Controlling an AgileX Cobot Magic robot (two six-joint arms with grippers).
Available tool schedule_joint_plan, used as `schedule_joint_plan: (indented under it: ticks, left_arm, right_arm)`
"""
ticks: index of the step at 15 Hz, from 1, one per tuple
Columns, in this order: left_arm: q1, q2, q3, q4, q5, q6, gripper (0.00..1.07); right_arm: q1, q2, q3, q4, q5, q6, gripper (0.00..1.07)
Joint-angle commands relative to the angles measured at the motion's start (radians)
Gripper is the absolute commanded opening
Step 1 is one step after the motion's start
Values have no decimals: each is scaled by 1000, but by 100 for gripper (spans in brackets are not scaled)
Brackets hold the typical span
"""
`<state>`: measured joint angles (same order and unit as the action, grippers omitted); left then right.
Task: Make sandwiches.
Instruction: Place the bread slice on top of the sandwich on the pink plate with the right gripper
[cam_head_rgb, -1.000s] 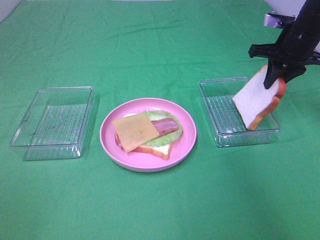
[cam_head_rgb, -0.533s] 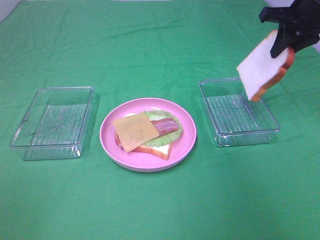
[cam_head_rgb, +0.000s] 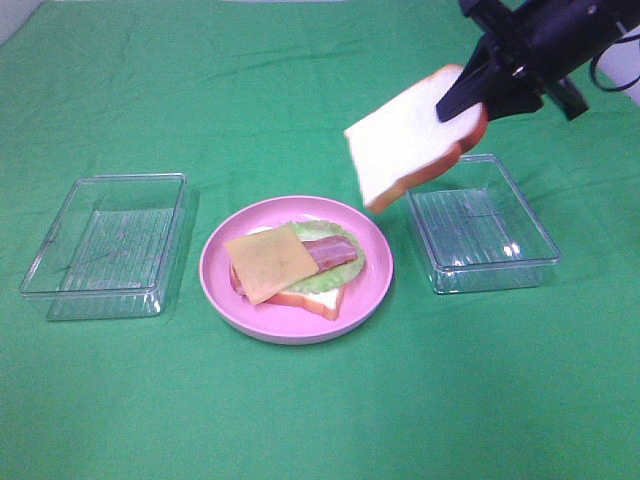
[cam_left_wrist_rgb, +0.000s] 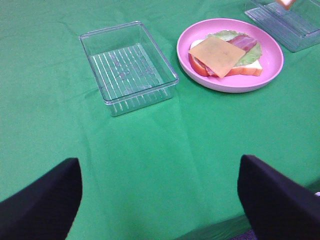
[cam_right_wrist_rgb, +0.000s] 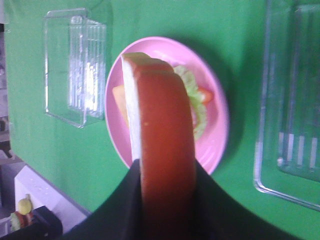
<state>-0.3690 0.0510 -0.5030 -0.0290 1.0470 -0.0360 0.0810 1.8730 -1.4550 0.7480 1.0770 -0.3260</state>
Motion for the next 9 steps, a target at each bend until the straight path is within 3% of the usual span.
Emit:
schedule_joint_plan:
  ticks: [1,4,7,9]
  left_arm:
    - [-2,-8,0,1,-8,1,80]
    - [-2,-8,0,1,-8,1,80]
    - [-2,-8,0,1,-8,1,80]
    - [-2,-8,0,1,-8,1,80]
  right_arm:
    - [72,-1,95,108,-94,-55,0]
    - [224,11,234,257,-344,-65,0]
    - [322,80,256,358,-431,-71,0]
    - [340,112,256,385,-462,-71,0]
